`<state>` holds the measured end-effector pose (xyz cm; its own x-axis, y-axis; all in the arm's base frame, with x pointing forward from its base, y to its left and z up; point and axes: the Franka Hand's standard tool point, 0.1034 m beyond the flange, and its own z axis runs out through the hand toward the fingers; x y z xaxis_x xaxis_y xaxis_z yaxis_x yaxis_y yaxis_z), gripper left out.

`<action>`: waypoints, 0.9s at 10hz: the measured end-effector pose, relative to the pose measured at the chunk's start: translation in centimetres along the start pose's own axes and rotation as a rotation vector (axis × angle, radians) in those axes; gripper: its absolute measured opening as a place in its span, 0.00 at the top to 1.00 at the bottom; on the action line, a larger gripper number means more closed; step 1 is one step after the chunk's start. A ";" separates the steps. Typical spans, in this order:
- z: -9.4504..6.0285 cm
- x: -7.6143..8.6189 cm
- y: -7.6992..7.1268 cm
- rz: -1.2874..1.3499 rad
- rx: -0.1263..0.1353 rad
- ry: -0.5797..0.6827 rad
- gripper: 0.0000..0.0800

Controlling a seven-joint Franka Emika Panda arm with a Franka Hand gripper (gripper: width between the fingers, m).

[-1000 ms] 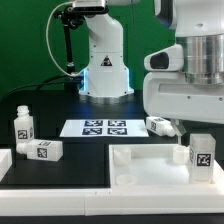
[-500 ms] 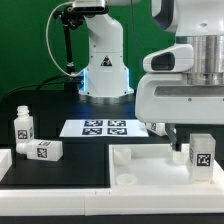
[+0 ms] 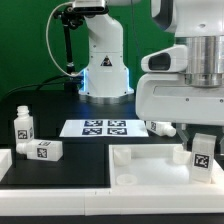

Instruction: Assemble one leg

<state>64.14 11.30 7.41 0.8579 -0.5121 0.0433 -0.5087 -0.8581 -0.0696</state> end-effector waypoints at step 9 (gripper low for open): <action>0.3 -0.3 -0.2 0.953 0.052 -0.100 0.64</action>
Offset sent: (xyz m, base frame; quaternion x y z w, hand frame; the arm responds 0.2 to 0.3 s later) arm 0.0018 0.0084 -0.0020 -0.0213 -0.0651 0.4433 0.8937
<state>63.99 11.68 7.14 0.0883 -0.9863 -0.1396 -0.9940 -0.0783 -0.0758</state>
